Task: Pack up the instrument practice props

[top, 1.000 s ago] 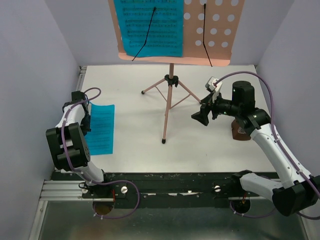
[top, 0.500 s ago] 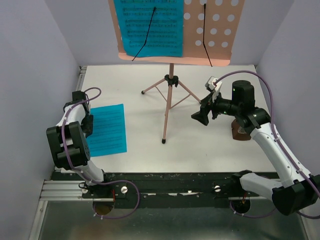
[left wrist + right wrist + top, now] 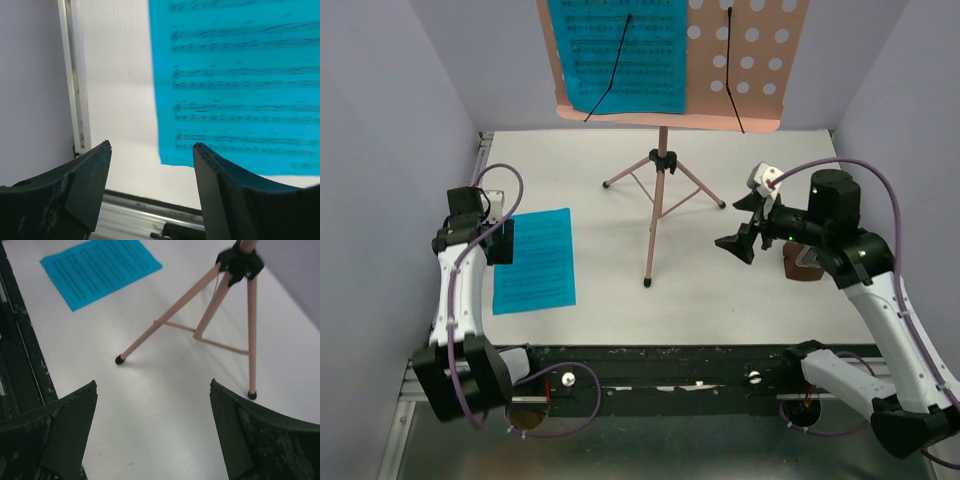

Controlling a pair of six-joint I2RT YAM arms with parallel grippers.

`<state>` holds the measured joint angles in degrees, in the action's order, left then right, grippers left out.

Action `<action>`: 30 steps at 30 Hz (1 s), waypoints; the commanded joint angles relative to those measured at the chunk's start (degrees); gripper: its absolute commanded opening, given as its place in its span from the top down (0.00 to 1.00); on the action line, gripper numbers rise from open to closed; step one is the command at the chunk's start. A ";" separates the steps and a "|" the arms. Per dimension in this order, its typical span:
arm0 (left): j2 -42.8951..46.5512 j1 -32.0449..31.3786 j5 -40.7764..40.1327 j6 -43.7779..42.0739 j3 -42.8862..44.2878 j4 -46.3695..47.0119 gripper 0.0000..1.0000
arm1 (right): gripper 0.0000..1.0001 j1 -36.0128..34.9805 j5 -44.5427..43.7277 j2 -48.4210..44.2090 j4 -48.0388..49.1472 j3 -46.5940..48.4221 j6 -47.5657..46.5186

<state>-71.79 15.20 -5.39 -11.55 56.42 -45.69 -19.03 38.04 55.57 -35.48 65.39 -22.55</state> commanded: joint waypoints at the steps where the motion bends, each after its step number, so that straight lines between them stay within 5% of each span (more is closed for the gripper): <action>1: 19.20 -0.61 24.33 -4.52 1.13 1.56 0.21 | 0.00 -0.05 4.92 -2.75 -7.92 10.88 -3.29; 5: 25.38 -1.23 36.13 -0.25 6.13 17.09 0.07 | 0.00 -0.13 10.98 2.95 -7.85 22.21 -2.51; 12: 10.28 -2.28 53.27 10.91 28.03 20.45 0.03 | 0.00 -3.55 11.10 12.80 12.95 31.64 3.21; 23: 2.89 -6.40 59.89 24.64 28.57 42.94 0.01 | 0.00 -13.66 3.10 25.90 34.86 38.42 16.30; 30: -2.39 -10.10 59.88 27.98 30.50 49.73 0.01 | 0.00 -15.95 2.04 27.40 37.07 36.57 17.53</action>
<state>-71.96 6.74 52.47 12.29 84.82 -3.77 -34.13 42.57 82.76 -2.61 102.06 -7.86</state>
